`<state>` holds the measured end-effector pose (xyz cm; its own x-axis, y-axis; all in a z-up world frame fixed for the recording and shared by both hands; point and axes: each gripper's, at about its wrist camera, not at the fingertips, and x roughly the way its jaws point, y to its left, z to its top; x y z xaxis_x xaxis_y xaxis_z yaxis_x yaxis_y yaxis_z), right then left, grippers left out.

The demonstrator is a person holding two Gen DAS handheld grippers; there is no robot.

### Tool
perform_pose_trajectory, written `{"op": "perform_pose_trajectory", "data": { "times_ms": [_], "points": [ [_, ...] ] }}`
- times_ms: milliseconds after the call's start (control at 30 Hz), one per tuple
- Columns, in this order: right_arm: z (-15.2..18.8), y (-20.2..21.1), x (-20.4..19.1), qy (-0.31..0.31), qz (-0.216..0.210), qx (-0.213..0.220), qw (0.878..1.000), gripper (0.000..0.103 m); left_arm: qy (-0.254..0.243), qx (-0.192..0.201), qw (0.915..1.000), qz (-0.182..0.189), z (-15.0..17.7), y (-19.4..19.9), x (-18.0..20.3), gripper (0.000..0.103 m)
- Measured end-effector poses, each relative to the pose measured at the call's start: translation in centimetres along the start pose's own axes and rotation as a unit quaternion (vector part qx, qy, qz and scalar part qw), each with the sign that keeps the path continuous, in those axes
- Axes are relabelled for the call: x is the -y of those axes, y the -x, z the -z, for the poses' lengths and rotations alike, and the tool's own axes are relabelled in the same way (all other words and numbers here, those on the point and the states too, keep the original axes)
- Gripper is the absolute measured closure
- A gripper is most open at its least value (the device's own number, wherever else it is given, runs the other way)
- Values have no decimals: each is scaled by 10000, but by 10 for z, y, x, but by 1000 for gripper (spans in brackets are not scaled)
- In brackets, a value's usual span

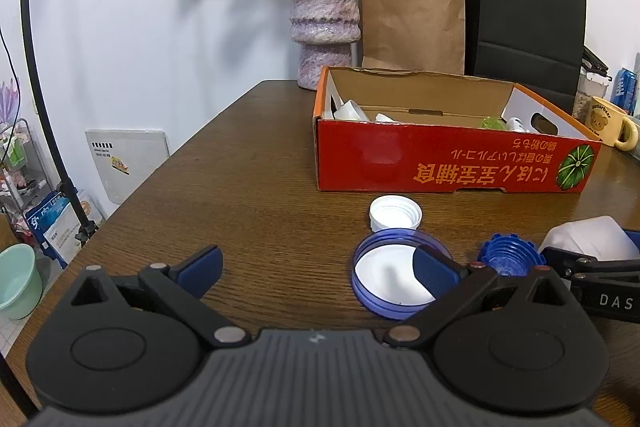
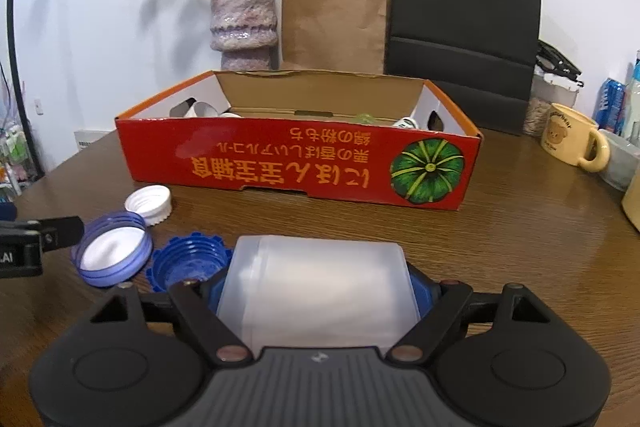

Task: Organize rigid objects
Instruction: 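Grasp the translucent plastic box with the right tool while the left tool approaches the blue-rimmed cap, then close the left tool on the blue-rimmed white lid while the right tool holds the plastic box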

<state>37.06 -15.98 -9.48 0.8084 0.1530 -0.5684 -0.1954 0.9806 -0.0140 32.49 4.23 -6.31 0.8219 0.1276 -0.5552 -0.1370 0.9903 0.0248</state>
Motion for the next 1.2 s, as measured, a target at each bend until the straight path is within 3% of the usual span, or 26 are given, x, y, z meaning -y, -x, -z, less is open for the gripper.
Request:
{"op": "perform_pose_trajectory", "data": {
  "times_ms": [567,1200],
  "points": [
    [-1,24,20,-96,63,659,9978,22,-189,-26,9998,2,2,-3,14,0],
    [3,27,52,-100,195,774,9968,22,-515,-416,9978,37,6,-23,44,0]
  ]
}}
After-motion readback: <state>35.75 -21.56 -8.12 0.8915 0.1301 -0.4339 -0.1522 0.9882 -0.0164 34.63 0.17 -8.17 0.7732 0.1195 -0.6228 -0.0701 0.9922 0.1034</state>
